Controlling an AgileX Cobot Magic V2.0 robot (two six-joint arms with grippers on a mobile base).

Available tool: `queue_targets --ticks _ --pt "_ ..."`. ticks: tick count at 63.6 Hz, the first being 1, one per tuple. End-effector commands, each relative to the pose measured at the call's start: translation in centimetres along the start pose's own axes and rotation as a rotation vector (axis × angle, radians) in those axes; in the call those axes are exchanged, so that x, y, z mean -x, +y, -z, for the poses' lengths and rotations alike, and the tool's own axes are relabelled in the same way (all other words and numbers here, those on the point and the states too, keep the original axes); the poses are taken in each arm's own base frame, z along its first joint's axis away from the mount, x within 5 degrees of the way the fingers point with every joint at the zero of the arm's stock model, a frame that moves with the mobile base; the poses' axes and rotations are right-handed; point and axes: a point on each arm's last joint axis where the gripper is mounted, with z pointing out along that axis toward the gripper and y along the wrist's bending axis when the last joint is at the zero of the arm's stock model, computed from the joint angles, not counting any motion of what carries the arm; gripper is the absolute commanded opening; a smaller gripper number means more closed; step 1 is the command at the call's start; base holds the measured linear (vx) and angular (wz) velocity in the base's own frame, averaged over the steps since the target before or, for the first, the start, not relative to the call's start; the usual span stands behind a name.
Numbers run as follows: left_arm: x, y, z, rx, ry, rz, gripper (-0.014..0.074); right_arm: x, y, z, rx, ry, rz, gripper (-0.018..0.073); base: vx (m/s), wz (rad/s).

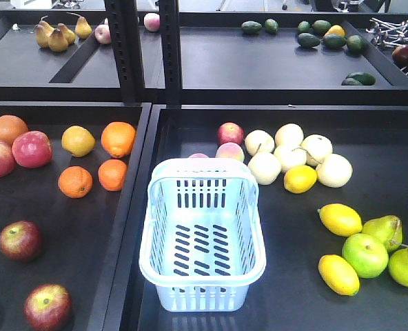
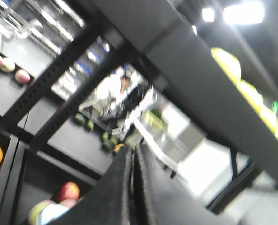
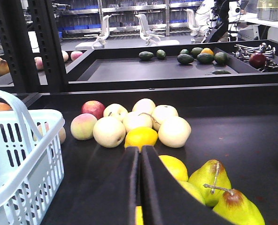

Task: Pick three apples into basket with both arms
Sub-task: 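Turn and position the base in front of the light-blue basket, then reach the left gripper down to the light-blue basket handle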

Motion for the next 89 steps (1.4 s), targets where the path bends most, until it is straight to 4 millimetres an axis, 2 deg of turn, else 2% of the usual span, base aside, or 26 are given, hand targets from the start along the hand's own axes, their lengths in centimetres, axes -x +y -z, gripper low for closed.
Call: queue_targets --ticks 1,17,29,38,49,58,67,75,89 --pt "1.1 -1.4 -1.8 -0.045 0.042 -0.099 -0.0006 0.3 0.1 0.0 0.01 -0.076 0.004 -0.0001 0.0 0.0" --pt "0.6 -3.2 -6.9 -0.119 0.293 -0.37 -0.0005 0.3 0.1 0.0 0.01 -0.076 0.004 -0.0001 0.0 0.0" --pt "0.1 -3.5 -11.0 -0.166 0.412 -0.599 0.0036 0.3 0.1 0.0 0.01 -0.076 0.004 -0.0001 0.0 0.0" --pt "-0.8 -3.4 -14.4 -0.218 0.525 -0.752 0.0162 0.3 0.1 0.0 0.01 -0.076 0.004 -0.0001 0.0 0.0" --pt "-2.4 -2.7 -19.4 -0.279 0.677 -0.844 0.0413 0.3 0.1 0.0 0.01 -0.076 0.004 -0.0001 0.0 0.0" --pt "-4.8 -2.1 -24.1 -0.343 0.792 -0.894 0.0542 0.3 0.1 0.0 0.01 -0.076 0.004 -0.0001 0.0 0.0" --pt "-7.9 -2.3 -27.4 -0.458 0.893 -0.96 0.0556 0.3 0.1 0.0 0.01 -0.076 0.004 -0.0001 0.0 0.0" --pt "-10.4 -2.1 -29.5 -0.51 0.959 -1.057 0.0556 0.3 0.1 0.0 0.01 -0.076 0.004 -0.0001 0.0 0.0" --pt "-12.3 -0.9 -31.5 -0.501 1.0 -1.151 0.0556 0.3 0.1 0.0 0.01 -0.076 0.004 -0.0001 0.0 0.0"
